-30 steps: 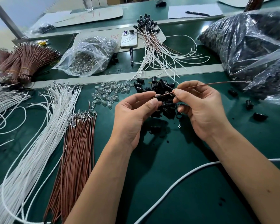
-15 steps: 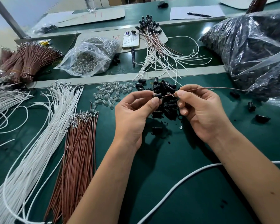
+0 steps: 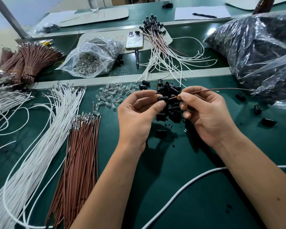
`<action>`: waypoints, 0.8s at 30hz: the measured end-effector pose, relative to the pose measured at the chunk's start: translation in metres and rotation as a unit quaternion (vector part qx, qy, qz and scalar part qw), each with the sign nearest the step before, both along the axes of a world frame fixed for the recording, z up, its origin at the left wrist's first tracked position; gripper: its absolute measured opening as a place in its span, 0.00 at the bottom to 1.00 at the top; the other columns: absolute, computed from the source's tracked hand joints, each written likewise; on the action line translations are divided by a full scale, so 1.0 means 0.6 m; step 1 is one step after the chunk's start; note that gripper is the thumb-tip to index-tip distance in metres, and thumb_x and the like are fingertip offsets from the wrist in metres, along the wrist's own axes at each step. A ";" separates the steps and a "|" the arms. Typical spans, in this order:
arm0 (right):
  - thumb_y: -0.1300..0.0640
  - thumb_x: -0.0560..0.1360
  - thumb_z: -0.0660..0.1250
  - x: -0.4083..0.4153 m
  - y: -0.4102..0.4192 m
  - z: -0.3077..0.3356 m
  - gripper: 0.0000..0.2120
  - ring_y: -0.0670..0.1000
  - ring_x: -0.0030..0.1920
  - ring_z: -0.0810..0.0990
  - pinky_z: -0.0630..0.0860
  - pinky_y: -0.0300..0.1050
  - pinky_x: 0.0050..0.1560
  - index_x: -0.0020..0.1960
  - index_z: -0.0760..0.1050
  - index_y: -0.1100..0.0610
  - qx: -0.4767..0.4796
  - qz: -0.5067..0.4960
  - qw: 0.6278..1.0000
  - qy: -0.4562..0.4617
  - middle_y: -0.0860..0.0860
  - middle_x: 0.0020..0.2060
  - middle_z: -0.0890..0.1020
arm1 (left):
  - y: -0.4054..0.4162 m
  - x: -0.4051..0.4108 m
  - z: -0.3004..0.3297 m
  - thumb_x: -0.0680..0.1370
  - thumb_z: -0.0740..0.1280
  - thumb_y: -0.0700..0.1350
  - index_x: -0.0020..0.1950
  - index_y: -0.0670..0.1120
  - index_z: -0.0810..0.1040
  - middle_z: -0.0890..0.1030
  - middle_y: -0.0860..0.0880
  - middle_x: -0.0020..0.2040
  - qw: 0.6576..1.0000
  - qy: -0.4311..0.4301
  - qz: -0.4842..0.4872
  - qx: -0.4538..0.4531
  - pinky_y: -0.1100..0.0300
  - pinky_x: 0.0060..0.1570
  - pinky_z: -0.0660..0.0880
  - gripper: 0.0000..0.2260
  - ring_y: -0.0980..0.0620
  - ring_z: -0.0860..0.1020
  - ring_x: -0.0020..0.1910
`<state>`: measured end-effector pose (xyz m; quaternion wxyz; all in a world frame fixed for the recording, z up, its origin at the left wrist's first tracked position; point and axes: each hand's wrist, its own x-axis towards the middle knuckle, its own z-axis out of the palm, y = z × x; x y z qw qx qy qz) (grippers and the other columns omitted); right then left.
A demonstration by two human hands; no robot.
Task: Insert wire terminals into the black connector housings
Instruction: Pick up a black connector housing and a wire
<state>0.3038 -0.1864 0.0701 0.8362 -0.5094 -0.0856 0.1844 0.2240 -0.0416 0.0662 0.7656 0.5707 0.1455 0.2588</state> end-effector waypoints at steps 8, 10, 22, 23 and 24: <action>0.66 0.73 0.74 0.000 -0.003 0.003 0.04 0.48 0.35 0.83 0.75 0.36 0.29 0.46 0.81 0.61 -0.031 -0.013 0.998 -0.053 0.56 0.41 0.87 | 0.002 0.000 -0.001 0.70 0.77 0.31 0.52 0.39 0.82 0.87 0.46 0.46 1.000 -0.006 0.005 -0.001 0.60 0.52 0.80 0.13 0.52 0.84 0.47; 0.68 0.75 0.73 -0.001 -0.003 0.001 0.04 0.48 0.34 0.82 0.75 0.36 0.29 0.46 0.81 0.61 -0.049 -0.015 0.996 -0.072 0.56 0.40 0.87 | 0.000 0.000 -0.001 0.70 0.77 0.31 0.52 0.41 0.83 0.87 0.46 0.45 1.000 -0.007 -0.006 0.003 0.61 0.51 0.79 0.13 0.53 0.84 0.46; 0.59 0.69 0.77 -0.013 0.009 -0.001 0.01 0.47 0.30 0.78 0.73 0.37 0.27 0.39 0.85 0.55 -0.065 0.006 0.994 -0.086 0.52 0.32 0.84 | -0.011 0.001 -0.002 0.70 0.76 0.30 0.46 0.41 0.83 0.86 0.42 0.44 0.999 0.007 -0.034 0.006 0.58 0.49 0.81 0.09 0.49 0.84 0.43; 0.58 0.69 0.77 -0.012 0.009 -0.001 0.02 0.47 0.28 0.76 0.72 0.37 0.26 0.40 0.85 0.56 -0.064 0.003 0.993 -0.095 0.51 0.31 0.83 | -0.012 0.001 -0.003 0.70 0.77 0.30 0.45 0.40 0.82 0.86 0.42 0.43 0.999 0.013 -0.037 0.018 0.58 0.48 0.81 0.09 0.49 0.84 0.42; 0.57 0.69 0.76 -0.012 0.008 0.001 0.04 0.47 0.26 0.74 0.71 0.36 0.26 0.42 0.85 0.57 -0.066 -0.002 0.992 -0.105 0.50 0.31 0.83 | -0.014 0.001 -0.003 0.70 0.77 0.30 0.45 0.39 0.82 0.86 0.42 0.43 0.998 0.019 -0.044 0.035 0.58 0.47 0.81 0.08 0.49 0.84 0.41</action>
